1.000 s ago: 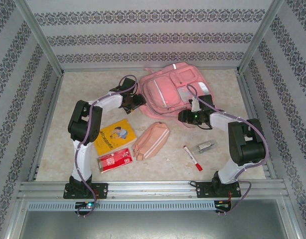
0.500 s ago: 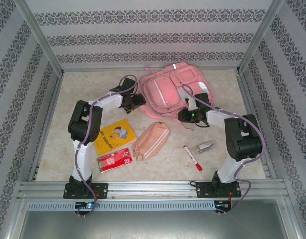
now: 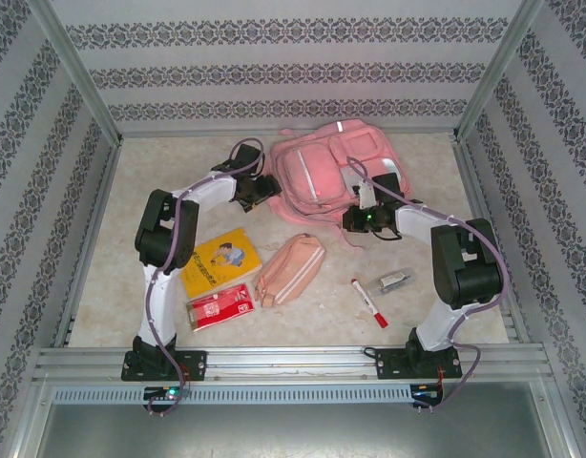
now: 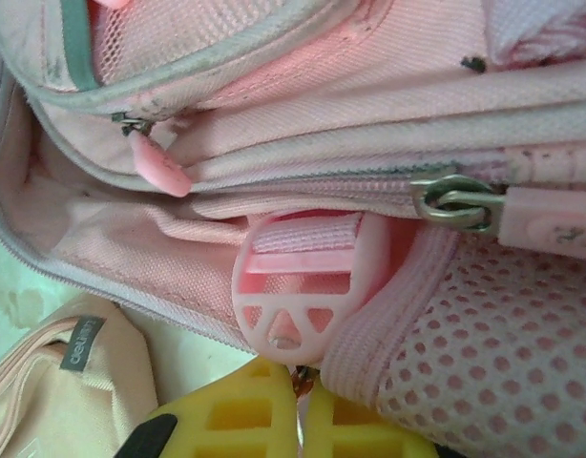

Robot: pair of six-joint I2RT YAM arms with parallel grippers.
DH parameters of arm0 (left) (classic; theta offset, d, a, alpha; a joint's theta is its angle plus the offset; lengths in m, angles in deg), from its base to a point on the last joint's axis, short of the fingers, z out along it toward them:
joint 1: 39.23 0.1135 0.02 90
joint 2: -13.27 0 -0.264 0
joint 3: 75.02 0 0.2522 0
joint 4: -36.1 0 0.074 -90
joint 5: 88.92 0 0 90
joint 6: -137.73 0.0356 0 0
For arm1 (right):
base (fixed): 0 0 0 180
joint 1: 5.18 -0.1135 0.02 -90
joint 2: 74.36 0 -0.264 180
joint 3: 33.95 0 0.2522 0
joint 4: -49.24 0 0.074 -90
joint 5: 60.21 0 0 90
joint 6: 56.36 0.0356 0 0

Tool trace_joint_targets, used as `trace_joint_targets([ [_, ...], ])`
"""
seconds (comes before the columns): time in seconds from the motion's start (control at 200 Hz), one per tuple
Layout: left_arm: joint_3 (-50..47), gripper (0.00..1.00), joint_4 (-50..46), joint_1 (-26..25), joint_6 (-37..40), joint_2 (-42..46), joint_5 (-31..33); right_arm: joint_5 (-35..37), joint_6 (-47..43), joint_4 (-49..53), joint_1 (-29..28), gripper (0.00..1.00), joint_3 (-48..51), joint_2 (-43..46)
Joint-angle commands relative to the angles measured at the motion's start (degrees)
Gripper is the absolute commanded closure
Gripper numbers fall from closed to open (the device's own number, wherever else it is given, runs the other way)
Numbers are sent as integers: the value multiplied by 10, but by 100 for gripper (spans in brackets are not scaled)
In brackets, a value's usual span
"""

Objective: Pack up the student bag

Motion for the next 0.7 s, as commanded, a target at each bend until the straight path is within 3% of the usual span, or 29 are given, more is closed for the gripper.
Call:
trace_joint_targets([
  [0.0,28,27,-1,-3,17,-26,-12,-63,-36,57,-3,100,-38,14],
  [0.32,69,28,0,-4,5,-60,-33,-219,-10,163,20,96,-98,-29],
  [0.695,17,28,54,-12,-24,-45,-65,-211,57,127,-17,100,-110,-76],
])
